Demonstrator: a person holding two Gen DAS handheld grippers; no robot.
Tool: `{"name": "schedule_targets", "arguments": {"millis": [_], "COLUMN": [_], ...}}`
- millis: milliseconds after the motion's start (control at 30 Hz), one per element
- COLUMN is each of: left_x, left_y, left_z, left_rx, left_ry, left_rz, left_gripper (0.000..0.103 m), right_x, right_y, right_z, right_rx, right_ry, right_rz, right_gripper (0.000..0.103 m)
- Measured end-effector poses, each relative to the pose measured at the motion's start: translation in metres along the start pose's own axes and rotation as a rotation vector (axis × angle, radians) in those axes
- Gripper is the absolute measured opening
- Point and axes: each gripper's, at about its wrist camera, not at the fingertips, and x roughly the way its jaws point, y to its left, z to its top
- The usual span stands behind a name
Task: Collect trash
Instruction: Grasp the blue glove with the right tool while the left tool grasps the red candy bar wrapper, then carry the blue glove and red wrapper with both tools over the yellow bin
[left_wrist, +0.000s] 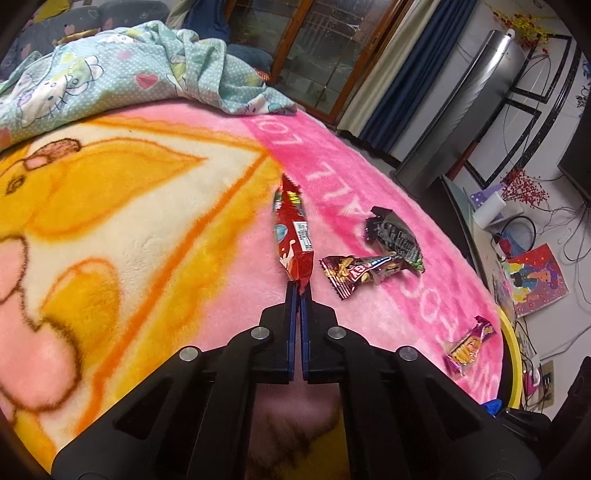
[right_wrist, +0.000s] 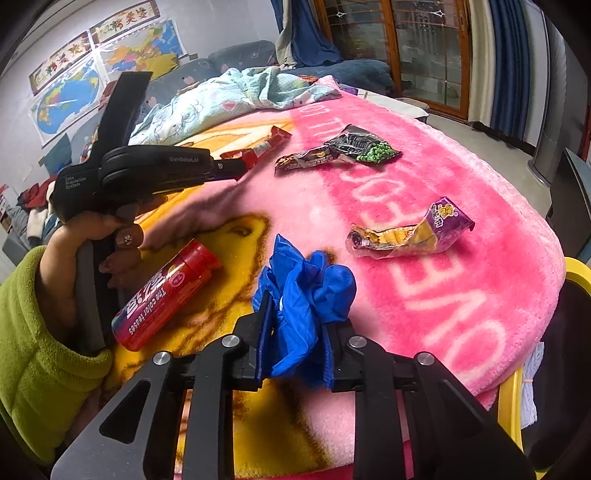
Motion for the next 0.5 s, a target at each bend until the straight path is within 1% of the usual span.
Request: {"name": "schedule_targets", "arguments": {"millis": [133,300,500], "left_x": [-0.014,-0.032,-0.052], "left_y": [-0.001,-0.005,-0.018], "left_z": [-0.003,-0.008,-0.012], "left_rx": [-0.001,-0.004,0.017], "left_ry": [-0.032,-0.061,-0.088], "left_rz": [0.001,-0.001,-0.018], "left_gripper": [0.000,0.000,0.000], "right_x": [-0.002,-0.008,-0.022], "right_y": [0.004,0.006,0.000], "right_z": [0.001,0.003,0.008], "right_rx": [-0.015,-0.024,-0.018], "right_ry": [0.001,-0.005,-0.035], "right_rz": [0.006,0.016,0.008], "right_gripper": [0.017,0.017,0.017]}}
